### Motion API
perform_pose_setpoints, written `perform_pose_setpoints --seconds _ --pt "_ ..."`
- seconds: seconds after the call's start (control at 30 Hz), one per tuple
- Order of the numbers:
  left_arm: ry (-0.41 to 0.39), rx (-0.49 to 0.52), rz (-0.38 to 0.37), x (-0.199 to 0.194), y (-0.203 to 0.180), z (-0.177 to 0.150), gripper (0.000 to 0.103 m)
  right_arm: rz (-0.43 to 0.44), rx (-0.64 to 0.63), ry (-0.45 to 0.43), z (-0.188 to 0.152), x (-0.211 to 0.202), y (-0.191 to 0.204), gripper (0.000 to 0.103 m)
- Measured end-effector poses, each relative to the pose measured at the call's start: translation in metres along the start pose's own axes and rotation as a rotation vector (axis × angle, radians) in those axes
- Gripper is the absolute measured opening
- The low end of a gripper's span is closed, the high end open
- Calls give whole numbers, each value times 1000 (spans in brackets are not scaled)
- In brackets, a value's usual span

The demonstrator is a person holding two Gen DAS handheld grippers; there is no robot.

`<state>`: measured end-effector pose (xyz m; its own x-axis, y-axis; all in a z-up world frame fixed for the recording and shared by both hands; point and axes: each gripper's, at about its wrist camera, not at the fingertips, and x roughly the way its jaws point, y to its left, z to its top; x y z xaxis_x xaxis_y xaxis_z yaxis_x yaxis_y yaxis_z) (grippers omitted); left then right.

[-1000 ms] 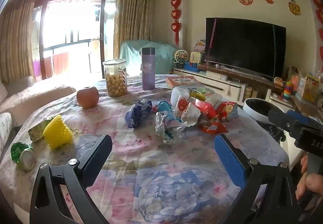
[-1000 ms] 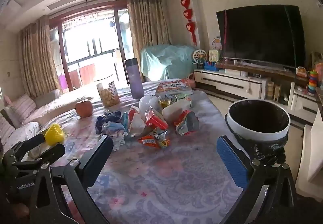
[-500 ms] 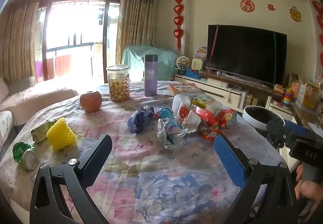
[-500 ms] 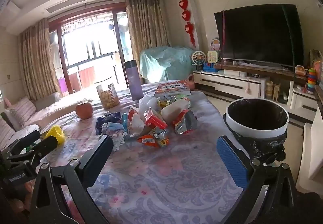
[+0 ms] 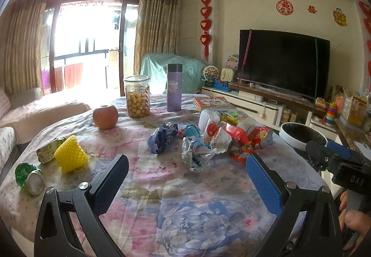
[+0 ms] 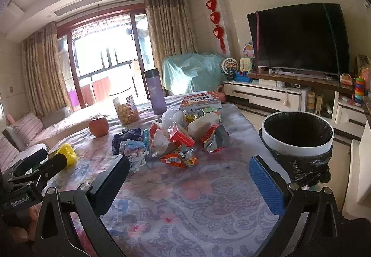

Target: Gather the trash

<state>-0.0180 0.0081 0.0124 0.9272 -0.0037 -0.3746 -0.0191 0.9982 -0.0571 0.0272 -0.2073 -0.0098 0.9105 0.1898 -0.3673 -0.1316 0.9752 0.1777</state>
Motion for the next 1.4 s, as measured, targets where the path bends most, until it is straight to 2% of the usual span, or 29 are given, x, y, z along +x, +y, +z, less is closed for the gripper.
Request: perform_pose_setpoints --seconds 1.2,1.23,1.4 --pt "0 -1 12 6 12 0 102 11 5 6 -1 0 7 103" --pt "-4 1 16 1 3 -4 102 13 6 7 -1 0 7 103" --pt "-13 -5 46 4 5 -4 102 19 14 14 -2 0 9 103"
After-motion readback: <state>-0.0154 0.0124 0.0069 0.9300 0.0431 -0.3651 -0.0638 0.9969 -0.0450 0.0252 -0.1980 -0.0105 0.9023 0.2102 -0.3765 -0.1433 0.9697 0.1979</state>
